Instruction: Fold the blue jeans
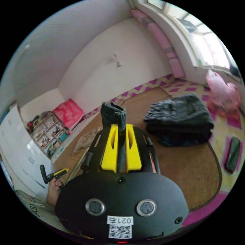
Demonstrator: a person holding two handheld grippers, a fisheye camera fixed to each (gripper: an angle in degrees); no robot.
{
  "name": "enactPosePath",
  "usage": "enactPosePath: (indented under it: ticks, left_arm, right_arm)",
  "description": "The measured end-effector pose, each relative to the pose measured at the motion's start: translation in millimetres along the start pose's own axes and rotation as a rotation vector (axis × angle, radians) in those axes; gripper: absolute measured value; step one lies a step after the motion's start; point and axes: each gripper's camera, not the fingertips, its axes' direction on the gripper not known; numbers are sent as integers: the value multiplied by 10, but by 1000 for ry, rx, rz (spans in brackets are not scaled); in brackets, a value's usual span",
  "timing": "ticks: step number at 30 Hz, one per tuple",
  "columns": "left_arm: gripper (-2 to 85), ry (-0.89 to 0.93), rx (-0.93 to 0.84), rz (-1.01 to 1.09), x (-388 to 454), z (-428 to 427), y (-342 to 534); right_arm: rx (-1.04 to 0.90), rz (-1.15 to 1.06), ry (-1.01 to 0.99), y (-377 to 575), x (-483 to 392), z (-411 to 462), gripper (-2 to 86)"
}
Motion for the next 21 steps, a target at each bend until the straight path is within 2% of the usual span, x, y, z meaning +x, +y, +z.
enactPosePath:
  ticks: [4, 6, 7, 9, 13, 18, 21]
  left_arm:
    - [3, 136, -35, 102, 429, 640, -389]
    - [23, 159, -60, 172, 641, 885, -547]
    - [41, 160, -78, 226, 783, 1032, -644]
    - [60, 177, -110, 302, 989, 1240, -779]
    - [108, 159, -205, 427, 1384, 1713, -1013]
    - [132, 154, -274, 411, 1546, 2072, -1136]
    - [118, 74, -279, 408, 1578, 2154, -1191]
  right_arm:
    - [-170, 312, 52, 271, 1366, 163, 52]
    - [-177, 438, -25, 454, 1747, 155, 52]
    - [-115, 478, -161, 435, 1840, 18, 53]
    - [-128, 432, -177, 282, 1781, -106, 54]
    - [-108, 350, -22, 84, 1598, -429, 61]
    - [-91, 305, -26, 144, 1455, -674, 60]
    - [-80, 282, -48, 161, 1317, -800, 58]
